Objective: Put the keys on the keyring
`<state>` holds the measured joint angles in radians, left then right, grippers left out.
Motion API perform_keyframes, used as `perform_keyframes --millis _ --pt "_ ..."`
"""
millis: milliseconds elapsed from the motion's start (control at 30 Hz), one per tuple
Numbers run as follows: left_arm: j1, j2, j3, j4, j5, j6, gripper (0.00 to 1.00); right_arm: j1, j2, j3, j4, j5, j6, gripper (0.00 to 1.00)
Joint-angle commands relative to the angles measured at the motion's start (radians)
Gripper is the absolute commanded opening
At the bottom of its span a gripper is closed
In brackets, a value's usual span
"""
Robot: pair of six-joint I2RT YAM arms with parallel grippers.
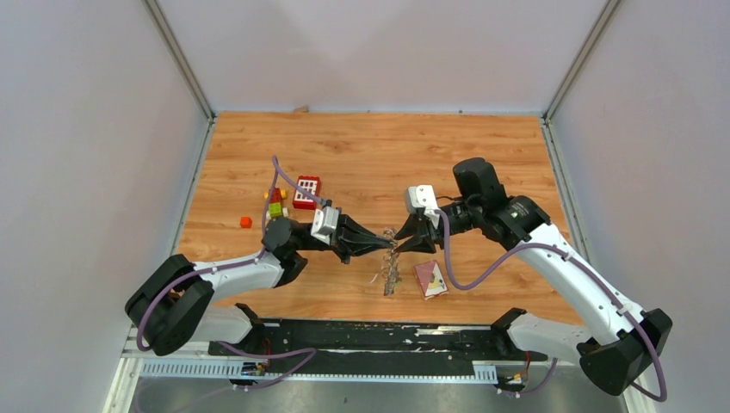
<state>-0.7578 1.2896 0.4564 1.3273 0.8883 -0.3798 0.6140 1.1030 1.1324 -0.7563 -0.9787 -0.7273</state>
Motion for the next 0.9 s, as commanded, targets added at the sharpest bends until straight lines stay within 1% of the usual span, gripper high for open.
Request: perform_keyframes --millis 0,233,500,567,600,667,800,867 --pt "-0.002 -0.01 0.011 0.06 -0.026 0.001 0.0 -0.001 0.01 -0.008 0.04 -0.055 0.012 0.29" --pt "-0.002 -0.01 0.01 0.053 -0.03 0.006 0.0 -0.001 0.012 -0.014 0.057 -0.067 0.029 0.25" --pt "-0.002 -0.01 0.009 0.051 -0.035 0.008 0.0 0.0 0.013 -0.031 0.078 -0.072 0.042 0.15" --pt "-0.002 -0.009 0.009 0.051 -0.034 0.007 0.0 0.0 0.011 -0.034 0.084 -0.071 0.045 0.09" --pt "-0.002 -0.009 0.01 0.05 -0.034 0.007 0.0 0.001 0.011 -0.034 0.085 -0.067 0.044 0.04" --pt "-0.002 -0.009 0.008 0.046 -0.035 0.009 0.0 0.0 0.005 -0.033 0.086 -0.052 0.041 0.0" --pt "-0.002 -0.012 0.008 0.028 -0.037 0.019 0.0 0.0 -0.01 -0.006 0.053 -0.002 0.006 0.0" --pt "0.0 -0.017 0.008 0.014 -0.039 0.031 0.0 0.0 -0.013 0.02 -0.001 0.039 -0.028 0.0"
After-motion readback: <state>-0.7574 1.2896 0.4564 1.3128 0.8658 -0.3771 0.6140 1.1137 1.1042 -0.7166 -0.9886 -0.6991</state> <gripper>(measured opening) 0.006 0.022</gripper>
